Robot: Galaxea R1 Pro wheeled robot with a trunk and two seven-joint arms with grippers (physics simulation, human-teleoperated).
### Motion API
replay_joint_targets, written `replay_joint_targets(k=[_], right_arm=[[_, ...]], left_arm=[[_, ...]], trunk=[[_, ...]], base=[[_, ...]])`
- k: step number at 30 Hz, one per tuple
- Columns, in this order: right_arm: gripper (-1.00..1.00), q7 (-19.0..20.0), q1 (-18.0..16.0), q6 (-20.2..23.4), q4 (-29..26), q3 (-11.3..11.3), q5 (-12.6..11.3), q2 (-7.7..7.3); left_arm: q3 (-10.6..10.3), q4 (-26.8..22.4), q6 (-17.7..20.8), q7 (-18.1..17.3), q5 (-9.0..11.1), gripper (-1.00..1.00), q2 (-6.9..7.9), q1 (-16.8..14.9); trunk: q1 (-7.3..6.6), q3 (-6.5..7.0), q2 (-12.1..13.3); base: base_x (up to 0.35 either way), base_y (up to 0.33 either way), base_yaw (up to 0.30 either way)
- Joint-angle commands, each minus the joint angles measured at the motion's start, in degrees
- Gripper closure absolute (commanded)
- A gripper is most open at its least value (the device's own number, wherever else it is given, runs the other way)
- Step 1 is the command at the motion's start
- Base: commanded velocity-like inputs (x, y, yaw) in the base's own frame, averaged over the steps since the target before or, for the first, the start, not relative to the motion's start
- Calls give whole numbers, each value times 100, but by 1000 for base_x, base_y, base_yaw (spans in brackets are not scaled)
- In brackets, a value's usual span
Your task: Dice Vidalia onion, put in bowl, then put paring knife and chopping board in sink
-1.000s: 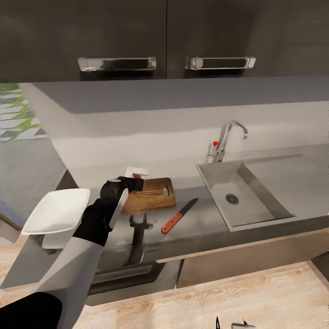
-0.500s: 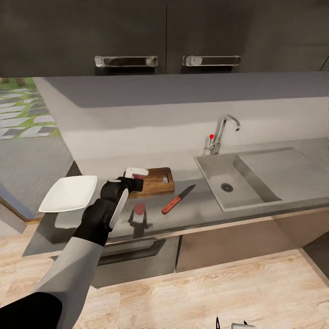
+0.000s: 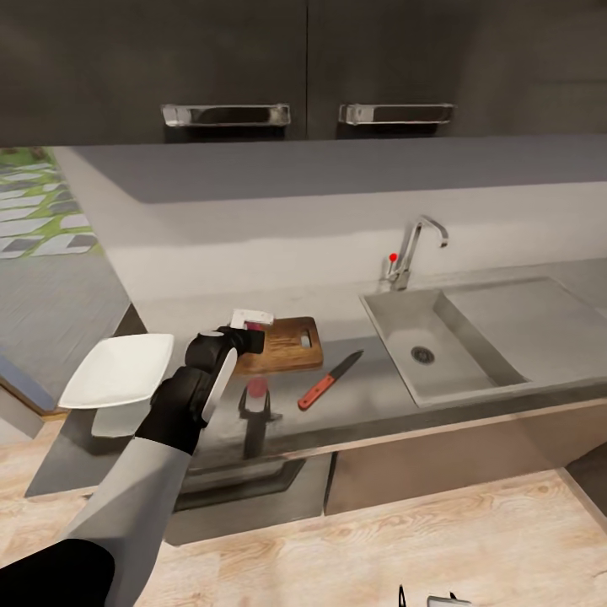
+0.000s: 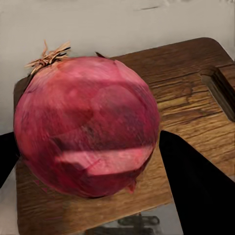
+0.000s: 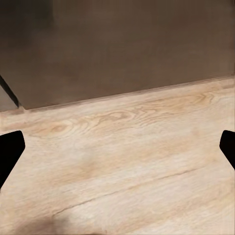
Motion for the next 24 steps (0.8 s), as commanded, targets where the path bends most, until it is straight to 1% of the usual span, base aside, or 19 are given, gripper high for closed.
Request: replay_joint_targets(k=[1, 7, 24], right_arm=[[-100, -38, -4, -10, 4, -27, 61, 3], [-100, -46, -4, -10, 4, -22, 61, 10], [-100, -55, -4, -10, 4, -27, 61, 12]], left_arm=[[-9, -5, 26, 33, 23, 100, 2, -5], [-9, -3, 26, 33, 23, 100, 2, -5], [-15, 127, 26, 16, 23, 100, -4, -5]], trunk=[[5, -8, -8], [5, -8, -8], [5, -8, -8]], base=[[236, 0, 0], [76, 0, 0], [3, -11, 0]])
